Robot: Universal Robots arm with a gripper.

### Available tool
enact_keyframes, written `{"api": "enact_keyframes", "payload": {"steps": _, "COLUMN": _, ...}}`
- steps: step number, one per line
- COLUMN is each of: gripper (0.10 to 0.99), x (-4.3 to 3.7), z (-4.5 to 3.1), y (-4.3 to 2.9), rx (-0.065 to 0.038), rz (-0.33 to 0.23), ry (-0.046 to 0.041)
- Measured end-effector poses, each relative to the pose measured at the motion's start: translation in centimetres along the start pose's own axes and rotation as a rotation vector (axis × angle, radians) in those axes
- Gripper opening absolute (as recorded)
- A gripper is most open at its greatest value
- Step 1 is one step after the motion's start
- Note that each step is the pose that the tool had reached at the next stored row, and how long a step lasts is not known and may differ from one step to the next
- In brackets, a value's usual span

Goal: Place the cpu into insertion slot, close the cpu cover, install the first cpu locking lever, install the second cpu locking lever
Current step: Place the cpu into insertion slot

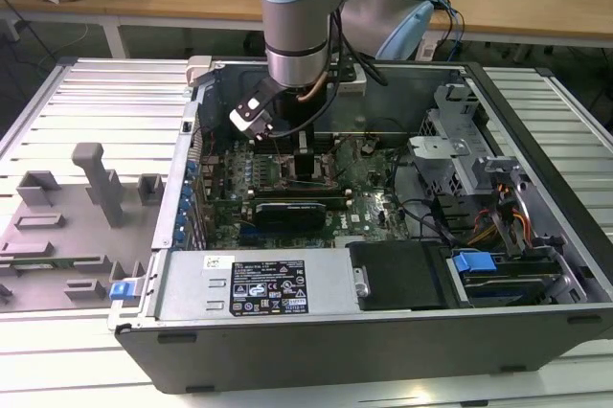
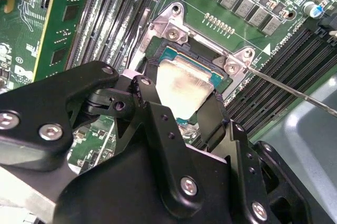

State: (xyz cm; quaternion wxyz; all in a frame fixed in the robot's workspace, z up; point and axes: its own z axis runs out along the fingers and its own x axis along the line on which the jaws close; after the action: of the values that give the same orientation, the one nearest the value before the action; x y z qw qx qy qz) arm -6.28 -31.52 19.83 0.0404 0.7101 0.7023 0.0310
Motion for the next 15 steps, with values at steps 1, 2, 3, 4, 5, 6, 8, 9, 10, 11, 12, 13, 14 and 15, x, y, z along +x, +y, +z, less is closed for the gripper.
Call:
{"api": "enact_keyframes", "payload": {"steps": 1, "gripper": 0.541, "x": 0.00, "z": 0.01, "y": 0.00, "rx": 0.000, "rz": 0.000, "ry": 0.0001}}
{"api": "enact_keyframes", "payload": {"steps": 2, "gripper": 0.557, "x": 0.00, "z": 0.01, "y": 0.00, "rx": 0.000, "rz": 0.000, "ry": 0.0001}}
{"api": "enact_keyframes", "payload": {"steps": 3, "gripper": 0.557, "x": 0.00, "z": 0.02, "y": 0.00, "rx": 0.000, "rz": 0.000, "ry": 0.0001}}
{"api": "enact_keyframes", "payload": {"steps": 4, "gripper": 0.616, "x": 0.00, "z": 0.02, "y": 0.00, "rx": 0.000, "rz": 0.000, "ry": 0.0001}}
{"api": "enact_keyframes", "payload": {"steps": 5, "gripper": 0.616, "x": 0.00, "z": 0.02, "y": 0.00, "rx": 0.000, "rz": 0.000, "ry": 0.0001}}
{"api": "enact_keyframes", "payload": {"steps": 6, "gripper": 0.616, "x": 0.00, "z": 0.02, "y": 0.00, "rx": 0.000, "rz": 0.000, "ry": 0.0001}}
{"api": "enact_keyframes", "payload": {"steps": 8, "gripper": 0.616, "x": 0.01, "z": -0.05, "y": 0.01, "rx": 0.000, "rz": 0.000, "ry": 0.0003}}
{"api": "enact_keyframes", "payload": {"steps": 9, "gripper": 0.616, "x": 0.00, "z": -0.20, "y": 0.02, "rx": 0.000, "rz": 0.000, "ry": 0.0002}}
{"api": "enact_keyframes", "payload": {"steps": 10, "gripper": 0.616, "x": 0.00, "z": -0.49, "y": 0.05, "rx": 0.000, "rz": 0.000, "ry": 0.0002}}
{"api": "enact_keyframes", "payload": {"steps": 11, "gripper": 0.616, "x": -0.01, "z": -0.72, "y": 0.07, "rx": 0.000, "rz": 0.000, "ry": 0.0002}}
{"api": "enact_keyframes", "payload": {"steps": 12, "gripper": 0.616, "x": -0.01, "z": -0.95, "y": 0.10, "rx": 0.000, "rz": 0.000, "ry": 0.0001}}
{"api": "enact_keyframes", "payload": {"steps": 13, "gripper": 0.616, "x": -0.01, "z": -1.25, "y": 0.13, "rx": 0.000, "rz": 0.000, "ry": 0.0001}}
{"api": "enact_keyframes", "payload": {"steps": 14, "gripper": 0.616, "x": -0.02, "z": -1.38, "y": 0.14, "rx": 0.000, "rz": 0.000, "ry": 0.0000}}
{"api": "enact_keyframes", "payload": {"steps": 15, "gripper": 0.616, "x": -0.01, "z": -1.46, "y": 0.15, "rx": 0.000, "rz": 0.000, "ry": 0.0002}}
